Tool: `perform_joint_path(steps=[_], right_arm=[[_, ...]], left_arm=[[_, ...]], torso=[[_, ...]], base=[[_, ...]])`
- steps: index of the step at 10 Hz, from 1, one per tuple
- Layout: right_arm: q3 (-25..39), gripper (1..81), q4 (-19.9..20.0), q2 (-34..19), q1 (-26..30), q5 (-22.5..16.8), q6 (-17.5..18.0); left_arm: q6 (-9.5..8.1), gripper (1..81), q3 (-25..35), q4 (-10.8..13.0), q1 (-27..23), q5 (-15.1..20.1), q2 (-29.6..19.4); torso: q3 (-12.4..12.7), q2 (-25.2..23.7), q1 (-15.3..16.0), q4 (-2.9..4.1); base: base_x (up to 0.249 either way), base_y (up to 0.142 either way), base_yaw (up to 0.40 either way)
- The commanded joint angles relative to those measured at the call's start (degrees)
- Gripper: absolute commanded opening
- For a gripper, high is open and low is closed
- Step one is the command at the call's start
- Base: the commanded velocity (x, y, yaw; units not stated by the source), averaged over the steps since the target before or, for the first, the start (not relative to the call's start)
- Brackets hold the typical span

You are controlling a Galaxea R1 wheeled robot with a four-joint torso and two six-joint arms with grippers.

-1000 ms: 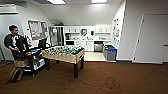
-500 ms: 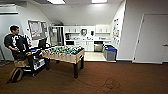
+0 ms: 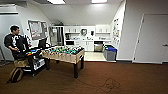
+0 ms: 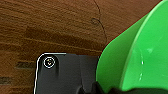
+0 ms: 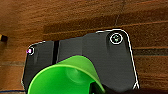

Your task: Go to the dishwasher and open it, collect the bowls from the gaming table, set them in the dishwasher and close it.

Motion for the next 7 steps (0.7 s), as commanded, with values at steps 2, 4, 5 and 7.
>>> perform_joint_path(steps=[2,4,5,7], right_arm=[[-0.14,1.0,-0.52,-0.75,3.56,-1.71,-0.13],[-0.14,1.0,-0.52,-0.75,3.74,-1.71,-0.13],[-0.14,1.0,-0.60,-0.75,3.66,-1.71,-0.13],[-0.14,1.0,-0.52,-0.75,3.65,-1.71,-0.13]], left_arm=[[0.22,1.0,1.00,0.96,-3.78,1.53,-0.93],[0.22,1.0,1.00,0.96,-3.78,1.53,-0.84],[0.22,1.0,1.00,0.96,-3.78,1.53,-0.84],[0.22,1.0,1.00,0.96,-3.70,1.62,-0.93]], torso=[[0.00,0.00,0.05,0.00],[0.00,0.00,0.05,0.00],[0.00,0.00,0.05,0.00],[0.00,0.00,0.05,0.00]], base=[[0.000,0.000,0.000],[0.000,0.000,0.000],[0.000,0.000,0.000],[0.000,0.000,0.000]])
